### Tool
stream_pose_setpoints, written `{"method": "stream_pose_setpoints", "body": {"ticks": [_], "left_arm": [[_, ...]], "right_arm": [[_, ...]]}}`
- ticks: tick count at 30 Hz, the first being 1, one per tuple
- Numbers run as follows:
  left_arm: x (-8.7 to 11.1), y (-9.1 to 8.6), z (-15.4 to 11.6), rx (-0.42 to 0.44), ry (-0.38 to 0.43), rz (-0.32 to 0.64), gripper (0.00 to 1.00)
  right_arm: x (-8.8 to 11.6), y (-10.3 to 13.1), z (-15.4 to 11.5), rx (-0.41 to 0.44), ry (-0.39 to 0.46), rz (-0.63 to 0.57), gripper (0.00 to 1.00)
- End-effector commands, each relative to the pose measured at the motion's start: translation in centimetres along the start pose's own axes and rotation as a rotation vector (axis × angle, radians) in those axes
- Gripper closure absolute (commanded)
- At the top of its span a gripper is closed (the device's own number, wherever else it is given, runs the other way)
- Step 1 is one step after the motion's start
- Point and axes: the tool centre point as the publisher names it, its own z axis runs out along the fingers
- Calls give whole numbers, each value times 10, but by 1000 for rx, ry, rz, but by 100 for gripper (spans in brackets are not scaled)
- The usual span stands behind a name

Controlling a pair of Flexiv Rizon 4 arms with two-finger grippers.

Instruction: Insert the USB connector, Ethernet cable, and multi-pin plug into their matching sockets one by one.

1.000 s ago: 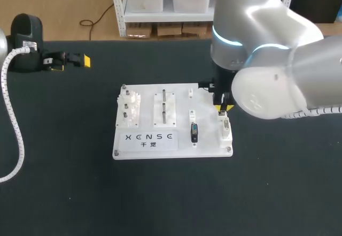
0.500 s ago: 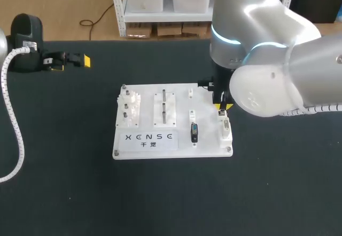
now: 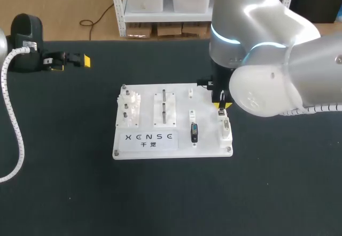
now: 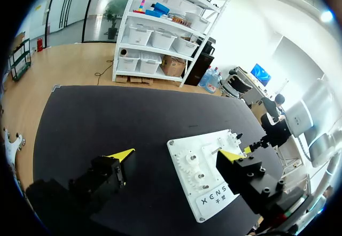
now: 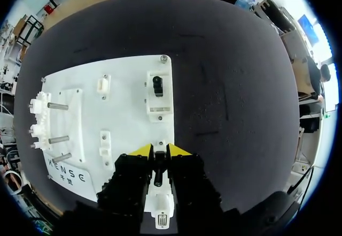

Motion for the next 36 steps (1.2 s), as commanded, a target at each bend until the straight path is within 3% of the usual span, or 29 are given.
{"method": "stream_pose_setpoints", "body": {"ticks": [1, 36], "left_arm": [[0, 0, 0, 0, 0, 0, 0], [0, 0, 0, 0, 0, 0, 0]], "right_arm": [[2, -1, 1, 4, -7, 1, 100], [9, -10, 12, 28, 38, 26, 100]]}}
